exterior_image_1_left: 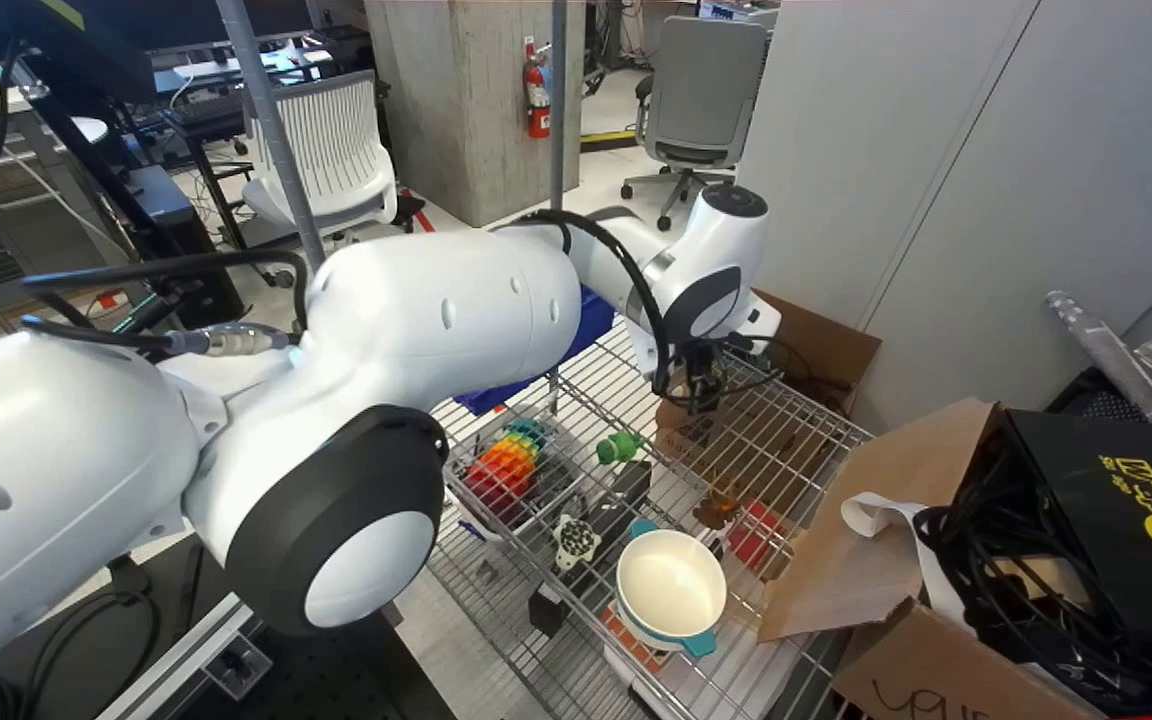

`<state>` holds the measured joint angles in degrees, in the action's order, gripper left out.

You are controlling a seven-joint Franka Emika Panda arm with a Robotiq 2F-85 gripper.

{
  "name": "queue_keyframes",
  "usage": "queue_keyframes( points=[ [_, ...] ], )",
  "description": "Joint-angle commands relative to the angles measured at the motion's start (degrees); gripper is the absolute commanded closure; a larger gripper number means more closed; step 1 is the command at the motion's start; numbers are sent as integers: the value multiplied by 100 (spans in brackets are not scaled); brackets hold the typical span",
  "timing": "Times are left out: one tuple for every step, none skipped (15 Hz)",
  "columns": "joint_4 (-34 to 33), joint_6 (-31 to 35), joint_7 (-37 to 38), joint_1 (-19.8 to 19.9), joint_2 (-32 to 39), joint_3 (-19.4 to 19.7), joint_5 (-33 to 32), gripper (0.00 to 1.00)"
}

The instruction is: Move the toy bread forward

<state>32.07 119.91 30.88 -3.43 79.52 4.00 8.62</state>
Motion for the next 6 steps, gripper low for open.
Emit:
queue_keyframes(
  points=[
    [450, -884, -492, 26, -737, -265, 111, 0],
    [542, -1198, -510, 43, -904, -328, 134, 0],
    [105, -789, -297, -4, -447, -195, 4, 0],
    [171, -999, -343, -2, -590, -232, 8, 0],
    [239, -1095, -367, -2, -695, -252, 10, 0],
    [303, -1113, -380, -2, -756, -262, 11, 0]
  ],
)
